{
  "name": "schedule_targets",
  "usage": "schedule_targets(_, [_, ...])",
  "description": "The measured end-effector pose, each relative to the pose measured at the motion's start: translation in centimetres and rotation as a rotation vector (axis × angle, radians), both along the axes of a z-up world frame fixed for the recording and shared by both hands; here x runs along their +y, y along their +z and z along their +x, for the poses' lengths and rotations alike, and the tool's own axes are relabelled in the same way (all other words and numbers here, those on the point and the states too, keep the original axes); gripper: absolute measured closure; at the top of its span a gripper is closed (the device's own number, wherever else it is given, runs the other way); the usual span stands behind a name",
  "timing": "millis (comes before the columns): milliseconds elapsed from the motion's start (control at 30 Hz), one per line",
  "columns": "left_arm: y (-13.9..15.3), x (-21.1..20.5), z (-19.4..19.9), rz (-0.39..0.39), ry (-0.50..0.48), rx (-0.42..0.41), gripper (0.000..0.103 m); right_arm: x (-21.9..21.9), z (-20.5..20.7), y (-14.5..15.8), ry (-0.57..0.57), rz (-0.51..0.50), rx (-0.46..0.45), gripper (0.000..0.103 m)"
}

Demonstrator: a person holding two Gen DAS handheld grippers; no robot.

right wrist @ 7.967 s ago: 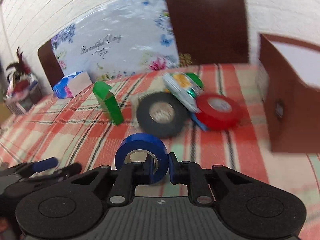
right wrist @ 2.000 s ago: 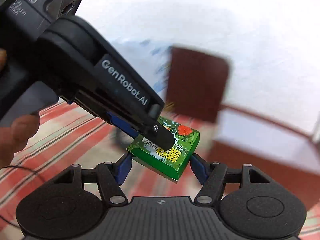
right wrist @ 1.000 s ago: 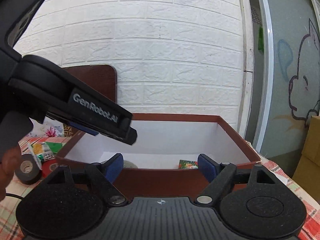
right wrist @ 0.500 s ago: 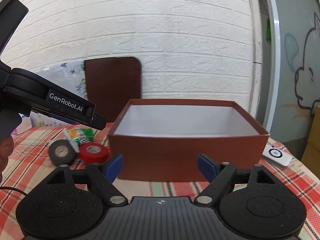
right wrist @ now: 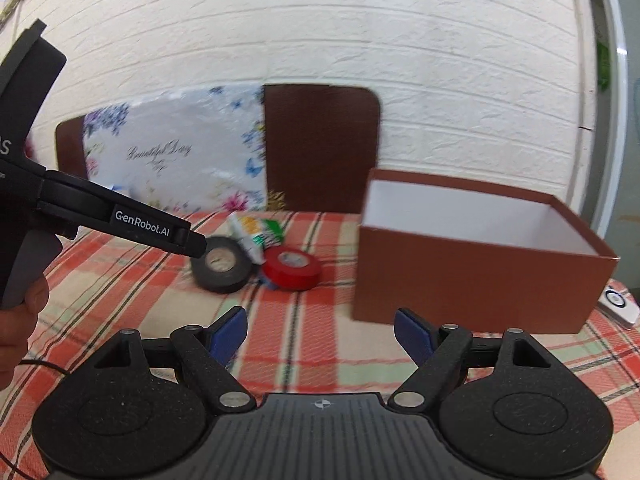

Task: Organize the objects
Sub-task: 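Move the left gripper over the table to the black tape roll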

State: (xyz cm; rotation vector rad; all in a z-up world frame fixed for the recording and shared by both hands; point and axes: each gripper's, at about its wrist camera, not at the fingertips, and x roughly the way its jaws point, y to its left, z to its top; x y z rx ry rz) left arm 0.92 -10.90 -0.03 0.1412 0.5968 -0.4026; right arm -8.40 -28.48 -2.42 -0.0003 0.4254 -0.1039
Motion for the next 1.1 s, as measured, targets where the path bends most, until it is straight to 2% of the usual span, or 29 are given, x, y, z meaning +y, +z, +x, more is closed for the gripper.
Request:
schedule_targets(100, [-2.2,3.4,1.5,0.000,0.083,0.031,0.039,1.8,0.6,-0.9,0.052,-0.029,0.035,0.024])
schedule_targets(233, [-4.9,7.1,3.4,0.044,0.193,0.005,0.039,3.4,2.0,-1.8,0.121,-0.066,0.073,0.025])
schedule_targets(333, [-7.6,9.0,4.7,0.045,0.239,0.030,0.038,4.1,4.4,-2.0,0.167,-0.071,0.090,0.028])
schedule_targets(367, [-8.5,9.6,4.8,0.023,0.239,0.025,0.035,4.2,5.4,-2.0,0.172,-0.068,0.094,0.030])
schedule_targets(400, [-8.6,10.3,4.6,-0.025,0.231,0.003,0.033,4.3,6.6,-1.9,0.173,-0.061,0.098,0.030])
schedule_targets(433, [-8.5,10.6,4.8,-0.052,0.228,0.017,0.031,4.5,7.7,-1.9,0.177,-0.057,0.100,0.030])
schedule_targets(567, [-8.6,10.3,5.0,-0.062,0.221,0.012,0.028,5.2,12.7,-2.5,0.202,-0.005,0.140,0.030])
schedule_targets(733, [-8.6,10.6,4.9,-0.080,0.220,0.007,0.027,4.4,18.4,-3.9,0.149,0.115,0.176,0.025])
schedule_targets(833, [-8.7,10.5,4.8,-0.075,0.217,0.005,0.027,4.3,20.3,-4.1,0.144,0.179,0.193,0.025])
schedule_targets(933, [-8.7,10.5,4.8,-0.073,0.217,0.005,0.026,5.0,20.0,-4.1,0.148,0.139,0.199,0.026])
schedule_targets(1100, [-8.8,10.3,4.8,-0.055,0.217,0.002,0.026,5.7,17.0,-4.3,0.180,0.028,0.213,0.026])
